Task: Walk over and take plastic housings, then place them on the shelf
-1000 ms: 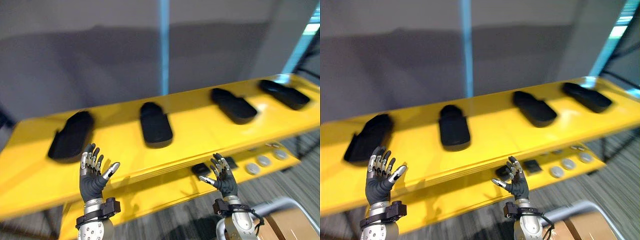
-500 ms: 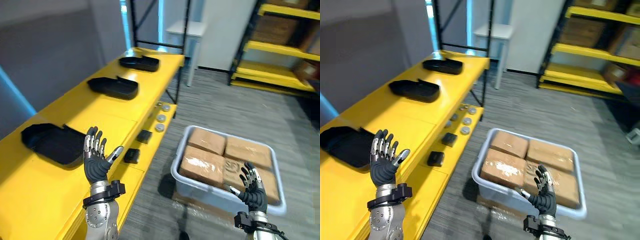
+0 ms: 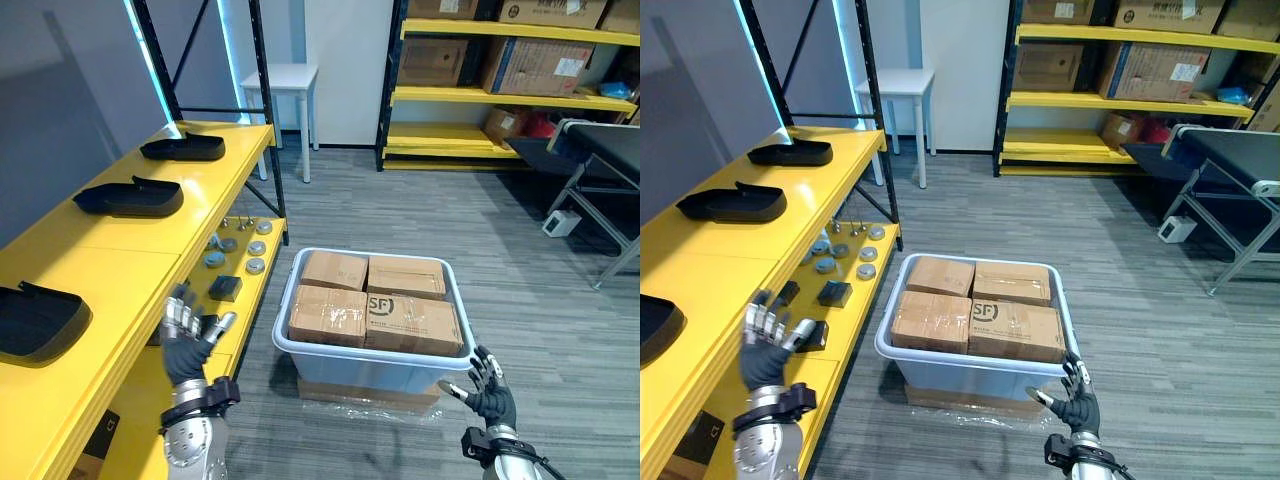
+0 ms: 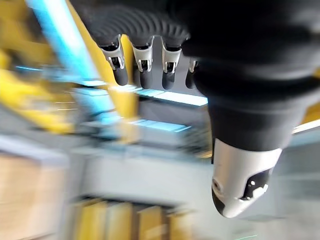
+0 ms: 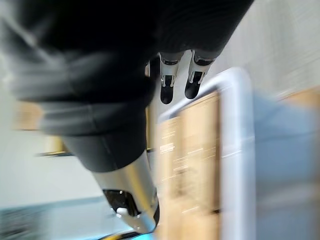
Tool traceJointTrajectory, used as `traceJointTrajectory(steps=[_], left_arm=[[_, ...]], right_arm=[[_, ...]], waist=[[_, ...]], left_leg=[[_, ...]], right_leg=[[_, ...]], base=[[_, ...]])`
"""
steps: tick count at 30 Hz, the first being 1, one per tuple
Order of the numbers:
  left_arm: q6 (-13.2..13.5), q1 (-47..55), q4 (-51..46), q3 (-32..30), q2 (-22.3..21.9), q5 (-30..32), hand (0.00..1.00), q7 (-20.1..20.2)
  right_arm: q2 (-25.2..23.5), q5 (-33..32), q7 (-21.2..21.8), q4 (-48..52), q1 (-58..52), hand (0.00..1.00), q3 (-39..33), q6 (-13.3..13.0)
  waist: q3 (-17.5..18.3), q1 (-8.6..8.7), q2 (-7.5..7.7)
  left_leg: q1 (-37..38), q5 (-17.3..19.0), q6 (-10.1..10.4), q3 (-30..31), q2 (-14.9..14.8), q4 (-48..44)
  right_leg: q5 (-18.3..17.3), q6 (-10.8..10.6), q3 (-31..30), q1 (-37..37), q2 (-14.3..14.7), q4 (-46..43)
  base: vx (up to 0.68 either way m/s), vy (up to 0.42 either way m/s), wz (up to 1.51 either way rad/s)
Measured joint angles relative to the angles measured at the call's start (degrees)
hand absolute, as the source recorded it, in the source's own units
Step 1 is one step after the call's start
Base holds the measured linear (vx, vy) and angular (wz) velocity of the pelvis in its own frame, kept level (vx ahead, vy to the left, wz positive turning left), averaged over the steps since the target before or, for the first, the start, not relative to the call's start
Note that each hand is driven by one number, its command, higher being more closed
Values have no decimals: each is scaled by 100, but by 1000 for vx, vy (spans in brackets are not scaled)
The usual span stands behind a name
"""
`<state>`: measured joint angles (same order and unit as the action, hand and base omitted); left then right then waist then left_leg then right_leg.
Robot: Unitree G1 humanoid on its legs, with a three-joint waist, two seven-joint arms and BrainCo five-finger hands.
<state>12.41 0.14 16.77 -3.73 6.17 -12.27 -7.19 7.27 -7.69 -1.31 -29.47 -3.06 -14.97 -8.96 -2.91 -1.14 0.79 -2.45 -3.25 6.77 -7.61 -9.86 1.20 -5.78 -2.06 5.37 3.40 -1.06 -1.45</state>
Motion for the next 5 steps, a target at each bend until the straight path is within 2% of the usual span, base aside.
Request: traceJointTrajectory(steps=[2,4,5], left_arm=[[-388,-403,2117,71,182,31,0,328],[-643,-410,3374,-65,197,367,0,459],[-676,-382,3637,-180,197,474,0,488]], right_arm=[[67,9,-95,-1401,383,0,-396,267],[123,49,-96,-2426,447,0,-1091,461],[137,89,-96,-2679,438,0,-1354,513]], waist=[[-66,43,36],[-90,38,44],[-107,38,45]], left_leg=[[97,-57,36,-1,115,97],[202,-68,18,7,232,170],[239,-74,9,13,264,195]], right_leg=[[-54,-86,5,53,-120,-10],[-127,-201,16,118,-236,-66],[-147,-233,29,143,-265,-94]], base=[[16,87,2],[35,70,11],[31,44,11]])
